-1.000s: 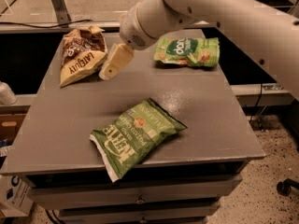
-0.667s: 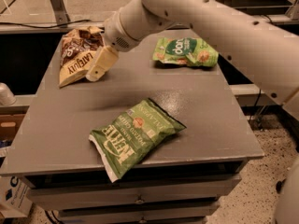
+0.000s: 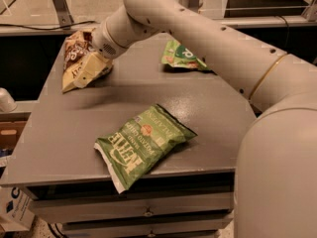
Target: Move brown chip bag near green jalapeno chip bag
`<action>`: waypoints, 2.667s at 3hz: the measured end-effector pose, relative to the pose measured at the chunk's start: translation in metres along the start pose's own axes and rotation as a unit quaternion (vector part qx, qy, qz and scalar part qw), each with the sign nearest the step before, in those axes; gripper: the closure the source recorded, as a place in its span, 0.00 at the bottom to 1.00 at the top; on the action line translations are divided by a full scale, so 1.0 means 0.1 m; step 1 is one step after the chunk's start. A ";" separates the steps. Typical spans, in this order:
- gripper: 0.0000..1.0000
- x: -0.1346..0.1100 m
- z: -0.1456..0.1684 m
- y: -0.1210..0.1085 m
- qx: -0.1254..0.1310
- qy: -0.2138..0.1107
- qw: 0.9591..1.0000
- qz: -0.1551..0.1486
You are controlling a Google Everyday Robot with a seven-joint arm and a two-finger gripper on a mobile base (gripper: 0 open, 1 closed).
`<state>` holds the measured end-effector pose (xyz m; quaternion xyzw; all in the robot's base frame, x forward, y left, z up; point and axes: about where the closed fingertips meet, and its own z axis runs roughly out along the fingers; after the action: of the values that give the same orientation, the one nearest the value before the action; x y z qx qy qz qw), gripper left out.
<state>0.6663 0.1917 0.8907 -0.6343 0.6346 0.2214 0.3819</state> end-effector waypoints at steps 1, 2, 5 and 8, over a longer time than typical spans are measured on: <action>0.15 -0.02 0.27 -0.04 -0.018 -0.003 1.000 0.006; 0.39 0.04 0.40 -0.03 -0.027 -0.004 0.999 0.017; 1.00 0.08 0.05 0.06 0.001 -0.015 0.999 0.046; 1.00 -0.45 -1.31 0.53 0.032 -0.059 0.998 -0.015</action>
Offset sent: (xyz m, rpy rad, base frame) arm 0.0163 0.0268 -0.0383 0.0160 0.0872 0.0105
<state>0.5833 0.1251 0.9943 -0.6172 0.6080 0.2325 0.4420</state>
